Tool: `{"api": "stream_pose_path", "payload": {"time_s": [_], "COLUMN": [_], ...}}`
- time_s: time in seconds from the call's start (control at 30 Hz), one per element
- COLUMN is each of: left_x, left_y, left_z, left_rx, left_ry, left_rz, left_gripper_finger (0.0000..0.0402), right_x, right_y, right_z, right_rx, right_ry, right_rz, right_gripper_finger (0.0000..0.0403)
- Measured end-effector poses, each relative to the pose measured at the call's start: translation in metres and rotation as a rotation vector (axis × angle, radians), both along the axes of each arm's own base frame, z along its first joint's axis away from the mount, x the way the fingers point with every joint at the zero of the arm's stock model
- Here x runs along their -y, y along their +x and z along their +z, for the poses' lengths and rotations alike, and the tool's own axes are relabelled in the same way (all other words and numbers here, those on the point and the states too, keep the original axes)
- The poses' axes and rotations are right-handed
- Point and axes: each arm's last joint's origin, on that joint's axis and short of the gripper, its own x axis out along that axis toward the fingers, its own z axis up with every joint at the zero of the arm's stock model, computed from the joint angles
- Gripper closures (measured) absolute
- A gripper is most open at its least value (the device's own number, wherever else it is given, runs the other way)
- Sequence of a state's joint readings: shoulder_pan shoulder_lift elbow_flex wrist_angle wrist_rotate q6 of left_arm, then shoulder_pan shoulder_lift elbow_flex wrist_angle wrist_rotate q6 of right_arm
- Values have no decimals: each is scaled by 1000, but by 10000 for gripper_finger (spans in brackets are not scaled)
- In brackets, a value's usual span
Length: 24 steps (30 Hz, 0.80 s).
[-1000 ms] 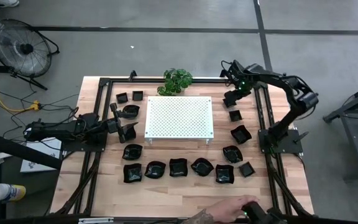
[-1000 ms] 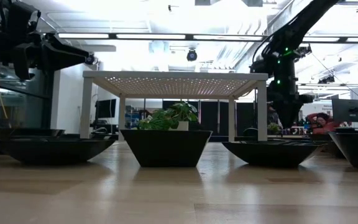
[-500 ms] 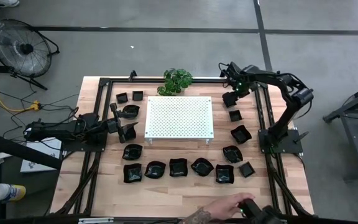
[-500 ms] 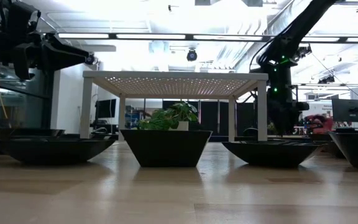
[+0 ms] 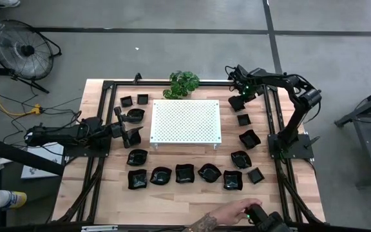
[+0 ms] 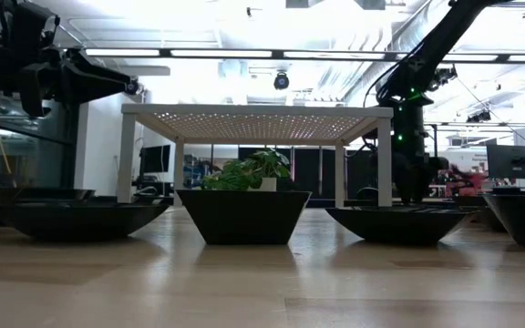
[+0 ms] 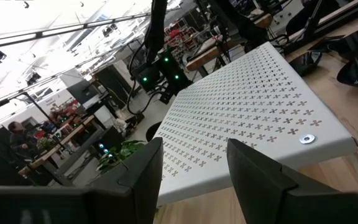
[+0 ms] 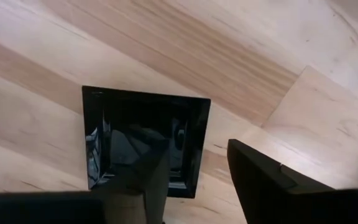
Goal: Pick & Place Mini shaped plates
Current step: Put the square plate on the shelf
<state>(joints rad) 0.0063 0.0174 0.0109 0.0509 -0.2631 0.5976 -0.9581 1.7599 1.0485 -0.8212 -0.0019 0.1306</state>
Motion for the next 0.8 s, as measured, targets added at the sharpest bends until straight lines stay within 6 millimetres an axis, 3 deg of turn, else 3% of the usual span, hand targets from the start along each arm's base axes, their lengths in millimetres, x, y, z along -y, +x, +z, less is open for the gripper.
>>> {"api": "stream_pose_path", "payload": {"time_s": [0.8], "left_x": [0], "left_y": [0], "left_z": [0], "left_rx": [0], "left_ry": [0], "left_rz": [0], "left_gripper_finger": [227], "right_x": [1], "right_y": [0], "right_z": [-6], "right_rx": [2], "right_ry": [31], "right_rz": [23], "right_gripper_finger": [328]}}
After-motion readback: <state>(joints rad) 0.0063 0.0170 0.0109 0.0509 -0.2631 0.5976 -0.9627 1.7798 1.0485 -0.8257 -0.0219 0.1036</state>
